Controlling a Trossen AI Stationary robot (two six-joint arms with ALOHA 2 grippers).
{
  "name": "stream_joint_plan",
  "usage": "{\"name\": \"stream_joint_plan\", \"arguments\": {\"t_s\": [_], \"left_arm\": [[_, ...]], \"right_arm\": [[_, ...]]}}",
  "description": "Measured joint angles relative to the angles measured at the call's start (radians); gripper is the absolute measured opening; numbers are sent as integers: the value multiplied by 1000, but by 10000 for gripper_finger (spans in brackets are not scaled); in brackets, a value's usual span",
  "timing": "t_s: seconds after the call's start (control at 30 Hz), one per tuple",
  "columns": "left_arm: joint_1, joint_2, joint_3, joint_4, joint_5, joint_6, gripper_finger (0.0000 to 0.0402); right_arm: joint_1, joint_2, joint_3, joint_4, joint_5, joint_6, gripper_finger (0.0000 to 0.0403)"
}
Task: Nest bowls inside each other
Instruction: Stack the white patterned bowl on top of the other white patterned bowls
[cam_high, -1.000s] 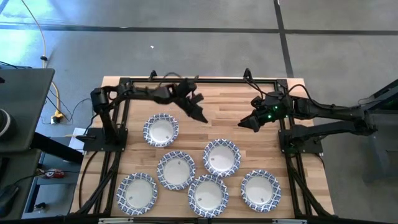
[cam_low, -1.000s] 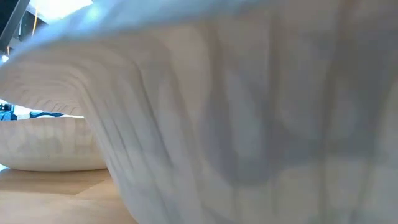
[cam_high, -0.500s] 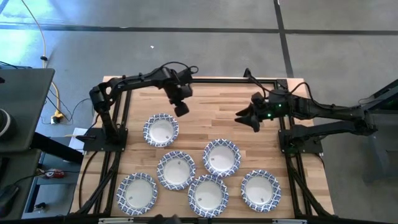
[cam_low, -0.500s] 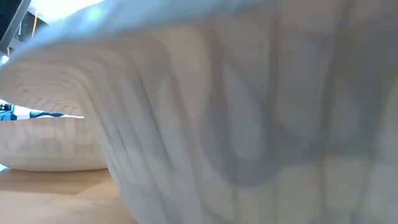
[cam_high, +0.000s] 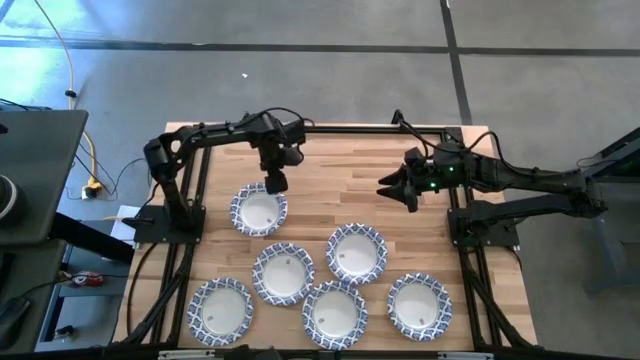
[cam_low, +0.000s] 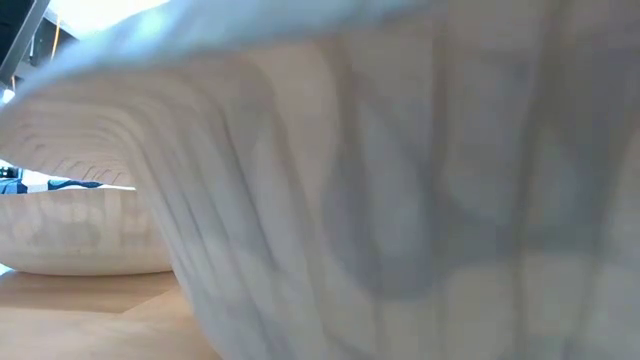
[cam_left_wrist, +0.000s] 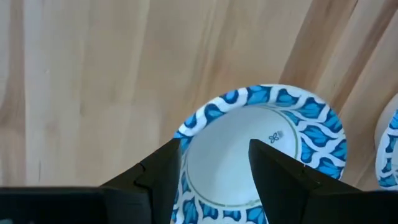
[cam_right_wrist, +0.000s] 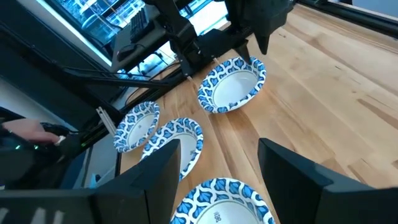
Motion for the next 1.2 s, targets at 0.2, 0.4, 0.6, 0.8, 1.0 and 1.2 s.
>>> {"name": "stream_joint_plan", "arguments": {"t_s": [0.2,0.4,0.6,0.8,1.0,1.2], "left_arm": [[134,0,0,-16,81,19,177],[278,-53,0,-20,242,76,177],[415,-118,0,-28,335,147,177],[524,-151,-50,-30,370,148,177],[587,-190,-274,63,448,128,177],[597,-257,-473,237,567,77,177]], "right_arm": [[5,0,0,0,-1,28,206],[22,0,0,0,-1,43,206],[18,0,0,52,-1,43,206],[-11,0,0,168,-2,42,206],[-40,0,0,282,-3,25,206],[-82,-1,0,379,-46,17,206]]}}
